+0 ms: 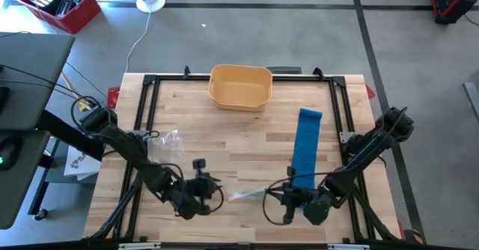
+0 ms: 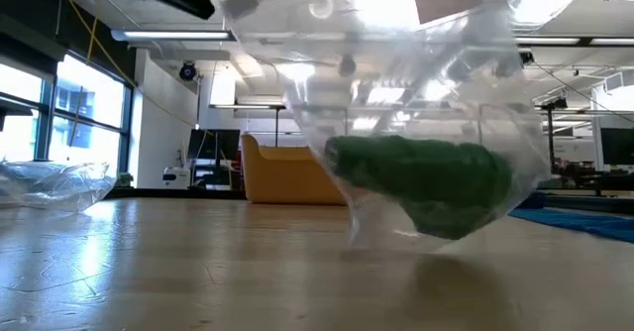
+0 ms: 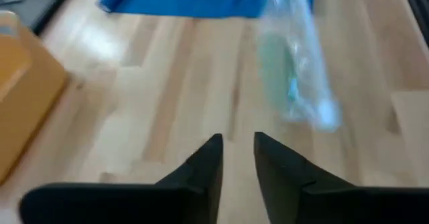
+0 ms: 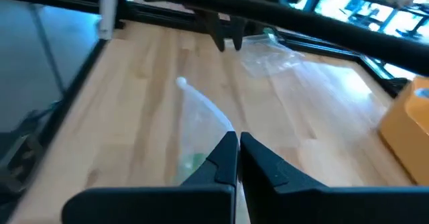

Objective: Roll bandage
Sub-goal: Close the transparent zip bag, then put the zip bag into the yellow bin

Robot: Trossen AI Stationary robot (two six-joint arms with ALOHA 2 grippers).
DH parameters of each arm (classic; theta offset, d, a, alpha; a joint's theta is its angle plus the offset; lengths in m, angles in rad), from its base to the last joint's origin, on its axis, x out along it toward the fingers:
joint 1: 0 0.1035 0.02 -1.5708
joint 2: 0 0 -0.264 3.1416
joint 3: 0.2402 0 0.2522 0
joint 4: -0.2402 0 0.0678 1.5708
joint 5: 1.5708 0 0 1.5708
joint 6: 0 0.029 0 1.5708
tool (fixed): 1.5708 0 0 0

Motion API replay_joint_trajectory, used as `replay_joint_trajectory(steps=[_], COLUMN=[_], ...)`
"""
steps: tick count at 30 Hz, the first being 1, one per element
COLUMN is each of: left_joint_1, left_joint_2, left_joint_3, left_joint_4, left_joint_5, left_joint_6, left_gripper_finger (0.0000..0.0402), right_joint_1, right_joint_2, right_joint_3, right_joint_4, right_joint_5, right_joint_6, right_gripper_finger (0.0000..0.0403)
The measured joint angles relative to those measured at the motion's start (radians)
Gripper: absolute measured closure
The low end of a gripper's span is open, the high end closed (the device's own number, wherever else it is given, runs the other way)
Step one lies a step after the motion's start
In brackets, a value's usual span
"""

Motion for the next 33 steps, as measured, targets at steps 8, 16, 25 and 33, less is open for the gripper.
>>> replay_joint_trajectory(steps=[8,16,25,33], left_joint_1=[0.083,0.158,0.283,0.228], left_joint_2=[-0.017,-0.011,-0.032,-0.034], left_joint_3=[0.0,-0.001,-0.001,-0.001], left_joint_4=[0.164,0.28,0.278,0.246], left_joint_5=[0.15,0.161,0.23,0.13], left_joint_6=[0.248,0.408,0.52,0.581], left_gripper_finger=[0.0228,0.0212,0.0213,0.0213], right_joint_1=[-0.068,-0.124,-0.229,-0.24], right_joint_2=[-0.011,-0.018,-0.018,-0.021], right_joint_3=[0.0,0.0,0.0,0.0], right_joint_4=[-0.019,-0.124,-0.167,-0.161], right_joint_5=[-0.026,-0.06,-0.142,-0.165], right_joint_6=[0.053,0.11,0.126,0.062], right_gripper_finger=[0.0403,0.0403,0.0403,0.0403])
